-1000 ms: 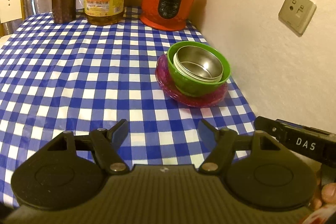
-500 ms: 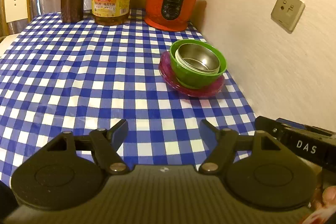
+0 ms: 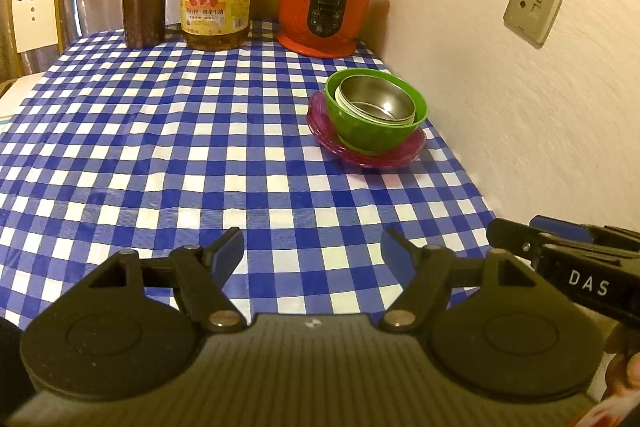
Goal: Organize plates and bowls
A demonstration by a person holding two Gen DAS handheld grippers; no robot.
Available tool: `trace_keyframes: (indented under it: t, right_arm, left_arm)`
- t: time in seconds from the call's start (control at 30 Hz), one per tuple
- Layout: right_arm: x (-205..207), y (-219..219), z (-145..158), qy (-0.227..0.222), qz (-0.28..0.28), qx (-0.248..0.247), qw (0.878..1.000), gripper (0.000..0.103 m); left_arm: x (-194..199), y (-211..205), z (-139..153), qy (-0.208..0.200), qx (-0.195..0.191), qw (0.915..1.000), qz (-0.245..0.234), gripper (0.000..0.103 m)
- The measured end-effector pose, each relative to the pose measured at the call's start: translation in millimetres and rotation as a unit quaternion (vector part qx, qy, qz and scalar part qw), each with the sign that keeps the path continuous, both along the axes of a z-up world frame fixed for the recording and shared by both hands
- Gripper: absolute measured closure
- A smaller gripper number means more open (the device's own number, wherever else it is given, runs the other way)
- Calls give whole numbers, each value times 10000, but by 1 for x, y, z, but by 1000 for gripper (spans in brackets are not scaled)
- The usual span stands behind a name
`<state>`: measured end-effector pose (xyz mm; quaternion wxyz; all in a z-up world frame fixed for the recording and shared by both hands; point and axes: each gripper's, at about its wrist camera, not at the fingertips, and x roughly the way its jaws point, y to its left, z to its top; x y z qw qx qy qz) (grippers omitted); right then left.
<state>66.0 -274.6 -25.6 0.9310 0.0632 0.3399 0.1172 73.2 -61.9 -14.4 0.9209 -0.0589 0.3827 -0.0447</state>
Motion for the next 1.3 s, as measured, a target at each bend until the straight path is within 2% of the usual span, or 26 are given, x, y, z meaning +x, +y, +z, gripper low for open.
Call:
trace_keyframes:
  t: [0.67,1.3]
  right_arm:
    - [-22,1,0,4,143,-38,9999,53]
    - [-30,2,5,-46,157,-33,9999,53]
  left_arm:
    - [-28,-3,0,17,59,10000,-25,29]
    - [-34,-3,3,1,-20,10000,-69,29]
